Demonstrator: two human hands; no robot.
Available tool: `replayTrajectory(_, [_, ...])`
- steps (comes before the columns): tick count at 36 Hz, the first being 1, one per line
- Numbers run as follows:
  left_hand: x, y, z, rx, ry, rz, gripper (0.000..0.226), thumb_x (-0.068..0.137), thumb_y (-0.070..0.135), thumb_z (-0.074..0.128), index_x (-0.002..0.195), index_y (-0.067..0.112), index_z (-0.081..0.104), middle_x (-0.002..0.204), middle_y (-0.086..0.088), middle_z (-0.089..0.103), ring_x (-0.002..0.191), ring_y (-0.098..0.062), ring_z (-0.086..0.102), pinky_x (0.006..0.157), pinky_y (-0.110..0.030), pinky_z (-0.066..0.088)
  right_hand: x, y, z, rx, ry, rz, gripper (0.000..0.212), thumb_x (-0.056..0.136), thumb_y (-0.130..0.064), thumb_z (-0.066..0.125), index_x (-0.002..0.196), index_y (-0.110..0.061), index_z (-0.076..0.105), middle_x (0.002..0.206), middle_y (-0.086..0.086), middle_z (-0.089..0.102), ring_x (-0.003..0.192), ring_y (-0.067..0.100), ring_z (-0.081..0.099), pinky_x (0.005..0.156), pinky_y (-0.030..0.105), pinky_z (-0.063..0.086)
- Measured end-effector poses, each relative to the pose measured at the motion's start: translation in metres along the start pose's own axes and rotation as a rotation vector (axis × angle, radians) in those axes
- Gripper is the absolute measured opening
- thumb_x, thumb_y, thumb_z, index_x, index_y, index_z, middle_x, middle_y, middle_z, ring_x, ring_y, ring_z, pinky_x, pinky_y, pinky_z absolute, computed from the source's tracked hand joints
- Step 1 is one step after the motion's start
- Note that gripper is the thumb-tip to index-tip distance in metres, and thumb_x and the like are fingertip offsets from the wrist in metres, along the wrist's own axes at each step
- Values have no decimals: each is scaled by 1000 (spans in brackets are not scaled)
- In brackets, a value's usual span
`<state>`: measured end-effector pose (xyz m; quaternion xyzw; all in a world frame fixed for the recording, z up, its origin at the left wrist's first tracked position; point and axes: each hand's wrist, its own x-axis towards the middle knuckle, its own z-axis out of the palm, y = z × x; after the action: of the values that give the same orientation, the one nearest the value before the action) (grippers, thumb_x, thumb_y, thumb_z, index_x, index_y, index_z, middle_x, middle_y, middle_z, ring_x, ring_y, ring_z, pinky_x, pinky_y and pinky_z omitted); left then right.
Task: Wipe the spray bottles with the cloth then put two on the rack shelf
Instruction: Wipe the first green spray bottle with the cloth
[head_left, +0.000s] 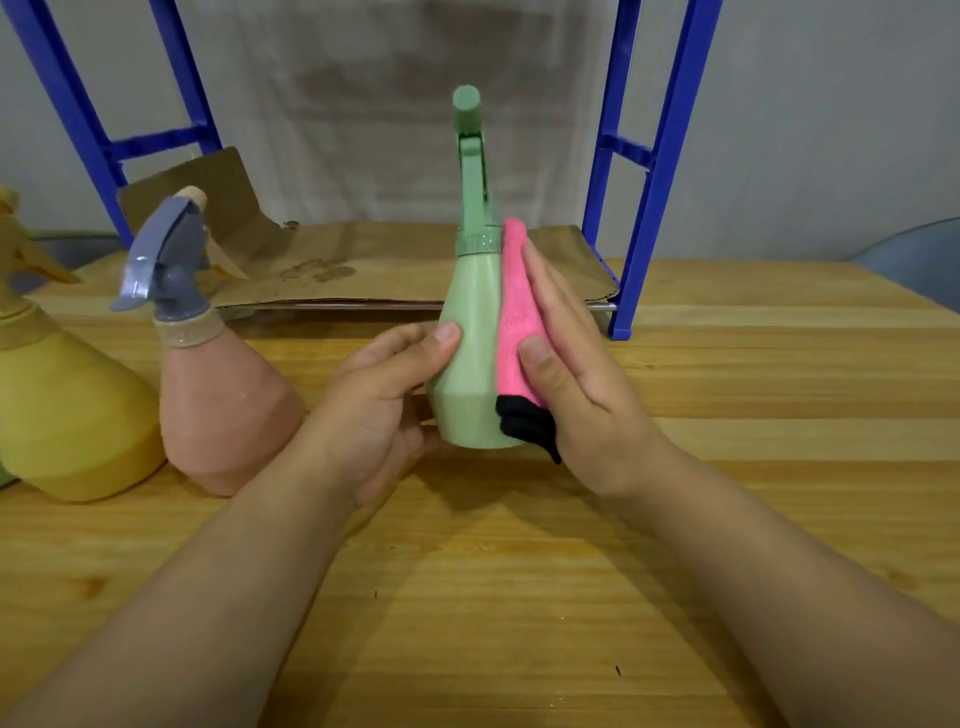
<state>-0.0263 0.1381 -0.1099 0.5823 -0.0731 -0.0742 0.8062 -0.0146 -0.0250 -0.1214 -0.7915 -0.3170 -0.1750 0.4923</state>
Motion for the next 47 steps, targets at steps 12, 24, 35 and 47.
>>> replayTrajectory(12, [-1,-3,2,132,-117,-33,49,70,36,64,118,26,63,106,-2,72,93,-19,69,68,-34,57,-3,0,-2,-161,-33,26,63,99,-42,33,154,-27,6,161,-15,8,148,4,7,121,42,16])
replayTrajectory(24, [-2,1,-4,13,-68,27,45,74,29,63,117,18,62,101,-9,71,85,-23,70,62,-36,55,-2,0,-4,257,-47,137,64,93,-59,38,151,-39,18,157,-13,25,146,8,22,118,50,21])
replayTrajectory(35, [0,-3,-1,125,-82,-31,57,63,40,71,118,29,61,106,-5,71,87,-21,71,63,-35,55,-7,-6,1,-167,-108,58,74,95,-50,37,154,-28,-2,161,-16,1,147,1,1,122,41,15])
replayTrajectory(47, [-6,4,-5,11,39,107,39,63,31,69,100,19,65,90,-6,73,76,-23,69,52,-34,54,-12,-13,-3,27,-96,98,66,93,-52,40,152,-38,14,155,-17,28,142,0,25,117,41,28])
